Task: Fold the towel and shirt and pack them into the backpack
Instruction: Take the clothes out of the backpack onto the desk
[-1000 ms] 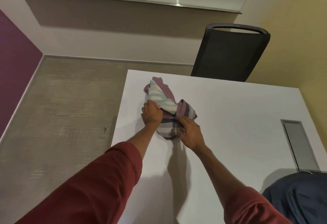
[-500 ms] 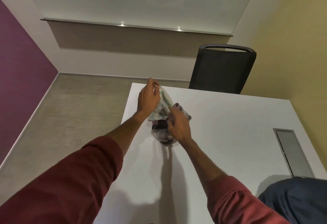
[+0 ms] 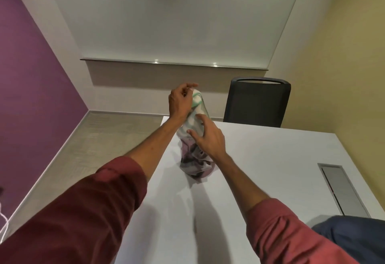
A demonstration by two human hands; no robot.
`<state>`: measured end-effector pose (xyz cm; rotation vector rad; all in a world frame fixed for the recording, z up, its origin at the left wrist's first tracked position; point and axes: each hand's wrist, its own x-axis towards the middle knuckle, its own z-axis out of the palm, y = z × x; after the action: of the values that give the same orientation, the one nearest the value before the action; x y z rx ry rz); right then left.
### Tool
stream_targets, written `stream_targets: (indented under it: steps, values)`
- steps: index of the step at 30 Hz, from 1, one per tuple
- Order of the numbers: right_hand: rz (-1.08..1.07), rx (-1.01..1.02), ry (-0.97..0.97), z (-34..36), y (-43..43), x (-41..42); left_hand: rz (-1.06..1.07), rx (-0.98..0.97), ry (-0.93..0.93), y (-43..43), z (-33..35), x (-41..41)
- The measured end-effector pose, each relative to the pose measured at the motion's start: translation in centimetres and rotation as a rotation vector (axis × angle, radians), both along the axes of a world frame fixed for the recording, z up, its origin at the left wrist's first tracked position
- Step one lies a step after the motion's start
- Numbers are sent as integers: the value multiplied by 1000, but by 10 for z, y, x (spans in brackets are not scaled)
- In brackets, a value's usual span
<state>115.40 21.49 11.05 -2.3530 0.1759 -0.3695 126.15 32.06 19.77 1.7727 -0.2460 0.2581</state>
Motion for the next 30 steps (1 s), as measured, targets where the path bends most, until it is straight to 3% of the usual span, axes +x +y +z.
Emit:
stream_targets:
  steps: [6,9,13,18,24,27,30]
  values:
    - [-52,-165,-174,26,1,-17,-13,-189,-20,3,38,-25]
    - [-138,-61,-248,29,-3,-30,-28,-217,-105,6,64,-38]
    - [-108,163,-149,36,-16,-39,-114,-177,-180,14,80,-56]
    - [-51,32,-112,38,-24,-49,-160,-176,-177,22,74,-73]
    - [-8,11,-23,45,-15,-67,-144,-201,-149,34,65,-96]
    - [8,7,-71,46,-2,-79,-150,-156,-170,33,67,-111]
    - [-61,-2,-77,43,1,-90,-6,-51,-196,35,63,-123]
